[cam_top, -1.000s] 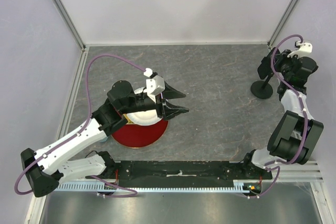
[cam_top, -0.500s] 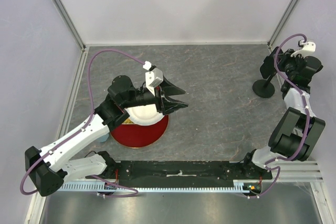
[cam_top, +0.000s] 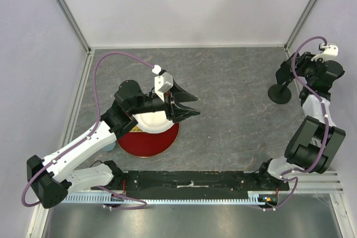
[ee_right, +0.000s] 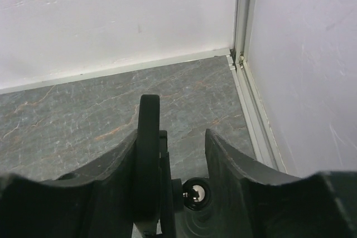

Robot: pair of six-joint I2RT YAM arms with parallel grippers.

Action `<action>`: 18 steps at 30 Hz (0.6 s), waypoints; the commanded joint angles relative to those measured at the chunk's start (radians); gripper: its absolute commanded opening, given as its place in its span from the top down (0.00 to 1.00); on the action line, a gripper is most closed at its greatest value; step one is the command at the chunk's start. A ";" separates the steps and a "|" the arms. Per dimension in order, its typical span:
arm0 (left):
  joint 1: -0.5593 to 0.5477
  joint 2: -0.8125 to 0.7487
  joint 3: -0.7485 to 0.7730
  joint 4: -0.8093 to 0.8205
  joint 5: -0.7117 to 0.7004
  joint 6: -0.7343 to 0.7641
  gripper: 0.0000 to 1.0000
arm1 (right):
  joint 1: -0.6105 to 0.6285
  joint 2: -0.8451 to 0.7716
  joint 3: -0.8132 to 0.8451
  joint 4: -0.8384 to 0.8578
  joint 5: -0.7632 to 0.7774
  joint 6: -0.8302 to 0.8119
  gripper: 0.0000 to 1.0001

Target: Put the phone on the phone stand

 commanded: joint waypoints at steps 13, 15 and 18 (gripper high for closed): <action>0.003 -0.034 -0.014 0.067 0.027 -0.040 0.39 | -0.006 -0.098 0.104 -0.083 0.040 -0.023 0.21; 0.003 -0.040 -0.015 0.067 0.024 -0.040 0.39 | 0.000 -0.104 0.143 -0.094 0.066 -0.014 0.20; 0.005 -0.045 -0.017 0.072 0.023 -0.043 0.39 | 0.057 -0.116 0.219 -0.144 0.158 -0.023 0.19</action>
